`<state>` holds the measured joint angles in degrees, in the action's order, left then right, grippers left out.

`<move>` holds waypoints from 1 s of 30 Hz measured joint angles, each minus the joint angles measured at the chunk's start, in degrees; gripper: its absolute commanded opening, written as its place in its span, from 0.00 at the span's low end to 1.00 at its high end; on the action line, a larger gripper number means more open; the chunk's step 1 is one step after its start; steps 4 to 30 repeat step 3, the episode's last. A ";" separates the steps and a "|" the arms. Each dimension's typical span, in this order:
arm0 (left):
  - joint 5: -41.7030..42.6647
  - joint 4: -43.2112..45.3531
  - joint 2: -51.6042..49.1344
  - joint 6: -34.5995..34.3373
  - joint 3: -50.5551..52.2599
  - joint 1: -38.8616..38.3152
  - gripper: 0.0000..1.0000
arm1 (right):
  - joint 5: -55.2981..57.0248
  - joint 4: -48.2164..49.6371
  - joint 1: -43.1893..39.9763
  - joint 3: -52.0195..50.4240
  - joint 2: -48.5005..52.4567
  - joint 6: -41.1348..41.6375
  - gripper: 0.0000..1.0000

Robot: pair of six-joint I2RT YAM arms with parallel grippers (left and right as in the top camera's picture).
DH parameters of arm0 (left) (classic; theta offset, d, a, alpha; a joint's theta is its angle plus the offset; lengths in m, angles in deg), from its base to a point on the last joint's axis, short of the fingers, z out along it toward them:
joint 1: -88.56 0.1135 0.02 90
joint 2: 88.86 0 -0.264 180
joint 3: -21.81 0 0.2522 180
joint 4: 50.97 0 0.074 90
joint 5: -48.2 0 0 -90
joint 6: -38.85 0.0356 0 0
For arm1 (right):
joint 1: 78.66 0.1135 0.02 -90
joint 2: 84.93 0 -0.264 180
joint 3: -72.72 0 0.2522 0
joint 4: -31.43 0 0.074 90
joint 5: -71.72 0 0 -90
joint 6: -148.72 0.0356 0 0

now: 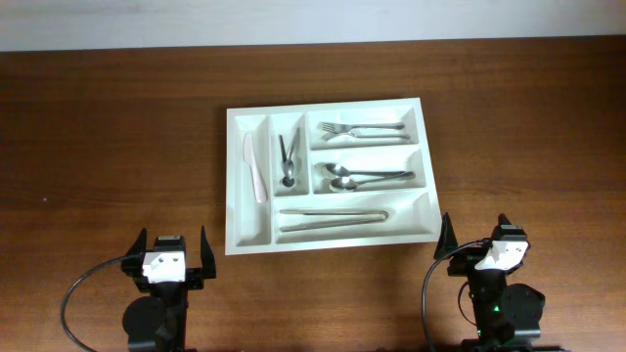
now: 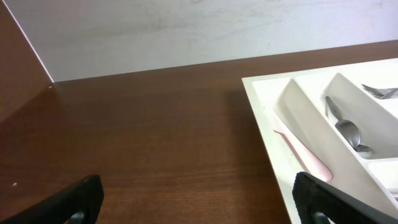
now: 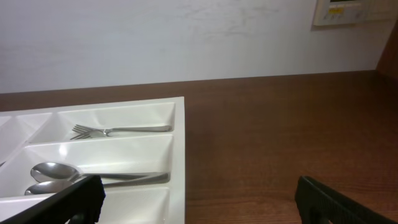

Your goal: Pack container

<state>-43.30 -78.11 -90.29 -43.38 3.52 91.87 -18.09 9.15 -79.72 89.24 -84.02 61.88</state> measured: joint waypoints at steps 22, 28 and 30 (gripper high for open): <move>0.00 0.00 0.00 0.00 0.00 0.02 0.99 | 0.02 0.00 0.00 0.00 0.00 0.02 0.99; 0.00 0.00 0.00 0.00 0.00 0.02 0.99 | 0.02 0.00 0.00 0.00 0.00 0.02 0.99; 0.00 0.00 0.00 0.00 0.00 0.02 0.99 | 0.02 0.00 0.00 0.00 0.00 0.02 0.99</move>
